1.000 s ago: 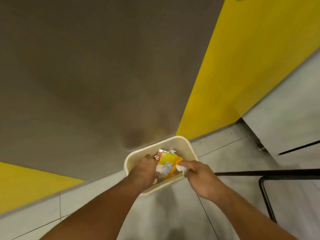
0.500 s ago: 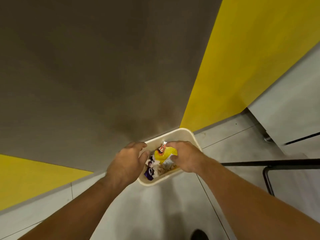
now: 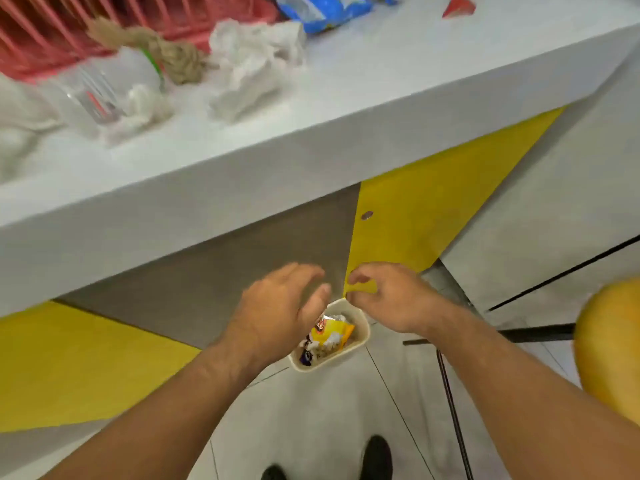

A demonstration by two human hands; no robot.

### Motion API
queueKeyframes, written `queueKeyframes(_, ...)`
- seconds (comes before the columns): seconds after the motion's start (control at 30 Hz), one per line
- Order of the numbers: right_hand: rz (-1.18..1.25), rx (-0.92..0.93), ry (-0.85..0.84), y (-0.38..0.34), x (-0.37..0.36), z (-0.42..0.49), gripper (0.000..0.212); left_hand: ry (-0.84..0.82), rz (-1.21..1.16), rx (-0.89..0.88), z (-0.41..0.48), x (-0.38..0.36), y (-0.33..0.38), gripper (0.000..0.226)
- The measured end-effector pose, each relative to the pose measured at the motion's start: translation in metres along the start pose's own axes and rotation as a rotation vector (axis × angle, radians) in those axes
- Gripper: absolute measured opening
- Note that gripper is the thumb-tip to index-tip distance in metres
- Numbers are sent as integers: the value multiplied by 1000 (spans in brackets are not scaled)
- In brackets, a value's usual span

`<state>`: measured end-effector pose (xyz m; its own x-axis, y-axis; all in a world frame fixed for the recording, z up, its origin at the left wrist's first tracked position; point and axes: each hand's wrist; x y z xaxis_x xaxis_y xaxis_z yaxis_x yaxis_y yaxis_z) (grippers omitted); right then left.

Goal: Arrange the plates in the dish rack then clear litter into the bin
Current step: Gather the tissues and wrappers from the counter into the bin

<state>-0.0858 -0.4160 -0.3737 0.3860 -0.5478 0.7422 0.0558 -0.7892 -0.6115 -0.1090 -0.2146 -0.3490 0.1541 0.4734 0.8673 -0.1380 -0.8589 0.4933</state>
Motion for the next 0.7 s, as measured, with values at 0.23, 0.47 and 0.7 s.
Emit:
queueKeyframes(0.23, -15, 90, 158, -84, 127, -16, 7, 172, 12, -116, 5, 140, 93, 43)
queueKeyframes(0.47, 10, 229, 249, -158, 223, -24, 2, 353, 16, -134, 16, 223, 135, 39)
queueKeyframes(0.7, -77, 258, 326, -191, 276, -17, 3, 389, 29, -133, 46, 271, 142, 32)
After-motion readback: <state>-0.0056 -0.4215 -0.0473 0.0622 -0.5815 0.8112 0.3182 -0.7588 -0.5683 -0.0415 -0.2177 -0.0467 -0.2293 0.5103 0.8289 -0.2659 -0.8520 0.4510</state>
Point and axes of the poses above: each hand's wrist, its own z-axis towards the middle knuckle, its own x-axis out of the back of the hand, y = z × x, and after that the axes turned 7 degrees about x, right-handed
